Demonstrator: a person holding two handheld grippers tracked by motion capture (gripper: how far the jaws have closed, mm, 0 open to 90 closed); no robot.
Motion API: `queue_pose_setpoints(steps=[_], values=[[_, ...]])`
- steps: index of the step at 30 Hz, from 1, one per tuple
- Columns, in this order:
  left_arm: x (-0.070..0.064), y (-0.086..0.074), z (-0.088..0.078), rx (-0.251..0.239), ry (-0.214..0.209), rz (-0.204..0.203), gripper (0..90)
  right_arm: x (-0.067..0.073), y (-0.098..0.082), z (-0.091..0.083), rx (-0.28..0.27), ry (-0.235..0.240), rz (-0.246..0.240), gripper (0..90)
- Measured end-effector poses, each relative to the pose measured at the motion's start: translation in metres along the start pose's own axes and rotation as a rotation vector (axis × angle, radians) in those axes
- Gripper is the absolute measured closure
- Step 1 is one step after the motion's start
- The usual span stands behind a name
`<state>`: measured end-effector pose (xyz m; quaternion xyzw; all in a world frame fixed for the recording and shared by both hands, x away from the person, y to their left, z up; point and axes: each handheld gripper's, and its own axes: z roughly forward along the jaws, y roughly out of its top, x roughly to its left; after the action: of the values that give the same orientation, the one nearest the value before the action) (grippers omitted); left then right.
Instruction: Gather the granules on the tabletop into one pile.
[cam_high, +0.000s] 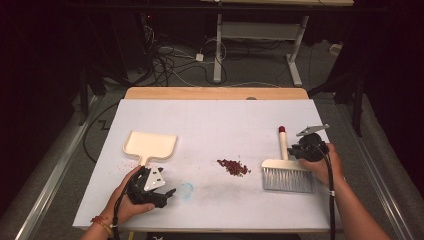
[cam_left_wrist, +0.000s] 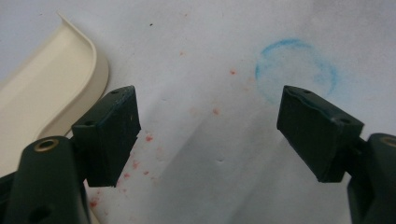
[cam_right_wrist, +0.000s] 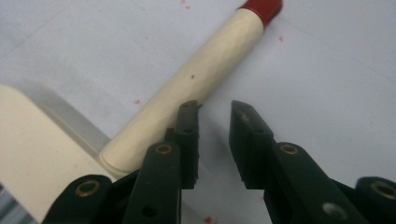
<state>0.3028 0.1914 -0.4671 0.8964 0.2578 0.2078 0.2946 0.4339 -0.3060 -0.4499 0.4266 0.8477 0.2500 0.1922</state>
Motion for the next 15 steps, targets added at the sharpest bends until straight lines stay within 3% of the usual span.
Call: queue_pose_setpoints(steps=[4,11,15], values=[[-0.001,0.001,0.0,0.0,0.0,0.004,20.6,0.007,0.004,0.008,0.007,-0.044,-0.027,72.6],[0.0,-0.002,-0.003,-0.007,0.009,-0.001,20.6,0.009,0.001,0.003,-0.006,-0.051,-0.002,69.3],[0.0,-0.002,-0.004,-0.012,0.014,0.001,20.6,0.01,0.003,-0.01,-0.075,-0.058,0.009,67.6]])
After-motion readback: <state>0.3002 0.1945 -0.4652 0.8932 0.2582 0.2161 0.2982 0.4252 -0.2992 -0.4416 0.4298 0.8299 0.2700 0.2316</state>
